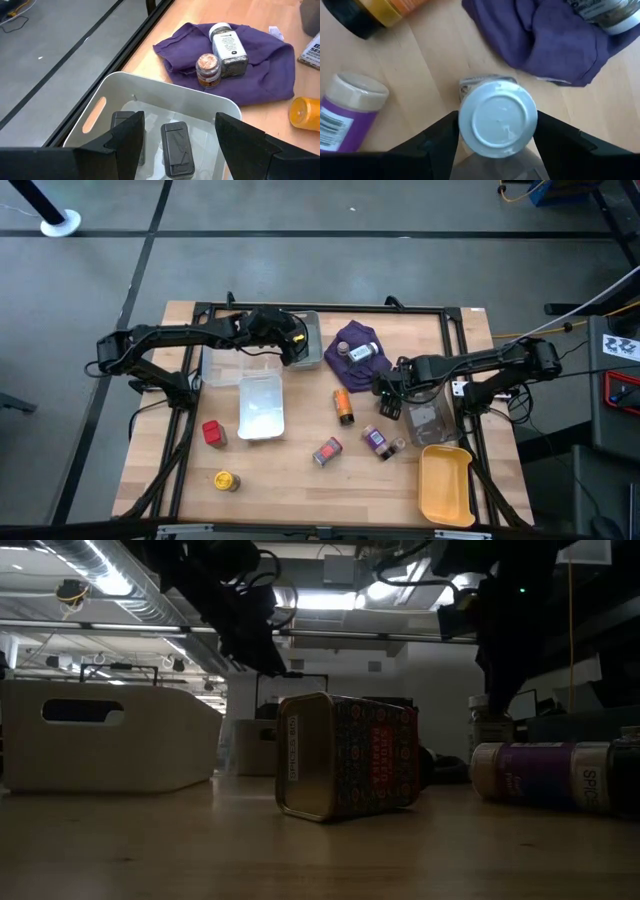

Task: Sort spices by type
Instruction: Put the middle right white seasoning bottle into the black transparent bin

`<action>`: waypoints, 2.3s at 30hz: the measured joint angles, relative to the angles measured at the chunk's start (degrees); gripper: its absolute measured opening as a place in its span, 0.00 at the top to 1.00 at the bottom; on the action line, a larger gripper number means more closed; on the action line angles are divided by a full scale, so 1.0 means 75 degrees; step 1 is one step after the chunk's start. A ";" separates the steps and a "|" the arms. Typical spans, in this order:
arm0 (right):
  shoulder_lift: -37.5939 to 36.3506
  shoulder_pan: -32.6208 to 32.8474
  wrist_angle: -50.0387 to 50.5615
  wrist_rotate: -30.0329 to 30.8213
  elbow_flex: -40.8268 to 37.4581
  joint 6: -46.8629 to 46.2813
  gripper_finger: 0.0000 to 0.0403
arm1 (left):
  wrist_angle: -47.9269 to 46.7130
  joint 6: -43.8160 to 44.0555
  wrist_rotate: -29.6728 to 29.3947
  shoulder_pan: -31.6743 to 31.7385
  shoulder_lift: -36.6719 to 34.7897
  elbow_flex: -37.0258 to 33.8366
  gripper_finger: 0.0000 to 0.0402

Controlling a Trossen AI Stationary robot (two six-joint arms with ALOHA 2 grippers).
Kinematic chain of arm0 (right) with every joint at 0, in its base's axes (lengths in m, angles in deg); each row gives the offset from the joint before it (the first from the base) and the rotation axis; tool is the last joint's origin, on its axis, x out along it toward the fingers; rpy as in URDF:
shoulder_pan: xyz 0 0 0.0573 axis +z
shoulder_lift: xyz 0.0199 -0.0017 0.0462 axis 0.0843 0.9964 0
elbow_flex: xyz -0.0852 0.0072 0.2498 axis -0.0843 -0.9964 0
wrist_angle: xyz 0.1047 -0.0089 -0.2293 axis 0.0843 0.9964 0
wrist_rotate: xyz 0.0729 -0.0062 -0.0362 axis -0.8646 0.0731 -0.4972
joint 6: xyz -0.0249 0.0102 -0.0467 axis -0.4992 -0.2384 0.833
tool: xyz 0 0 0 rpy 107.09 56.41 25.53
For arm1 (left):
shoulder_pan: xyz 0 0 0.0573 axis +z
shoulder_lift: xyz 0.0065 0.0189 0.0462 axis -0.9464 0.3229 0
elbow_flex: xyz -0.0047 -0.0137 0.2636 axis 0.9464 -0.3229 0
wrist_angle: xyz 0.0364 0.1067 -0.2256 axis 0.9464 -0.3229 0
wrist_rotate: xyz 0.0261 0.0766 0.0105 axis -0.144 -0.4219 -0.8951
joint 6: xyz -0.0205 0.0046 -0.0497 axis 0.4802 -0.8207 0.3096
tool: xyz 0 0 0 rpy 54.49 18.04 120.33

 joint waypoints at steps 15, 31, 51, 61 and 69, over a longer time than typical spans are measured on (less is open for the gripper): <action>0.0000 0.0000 -0.0372 -0.0047 -0.0128 -0.0015 0.48 | 0.0001 0.0009 0.0003 -0.0081 0.0003 0.0000 0.43; 0.0000 0.0003 0.1923 -0.1073 0.1962 0.0003 0.48 | 0.0003 0.0015 0.0003 -0.0081 0.0003 0.0000 0.43; -0.0980 0.1075 0.4239 -0.0237 0.3127 -0.1940 0.48 | 0.0004 0.0055 0.0001 -0.0081 0.0003 0.0000 0.43; -0.1385 0.2743 0.4717 0.0738 0.2429 -0.4665 0.48 | 0.0007 0.0192 0.0000 -0.0081 0.0003 0.0000 0.43; -0.1378 0.3451 0.4646 0.0993 0.1017 -0.6242 0.47 | 0.0009 0.0210 0.0000 -0.0081 0.0003 0.0000 0.43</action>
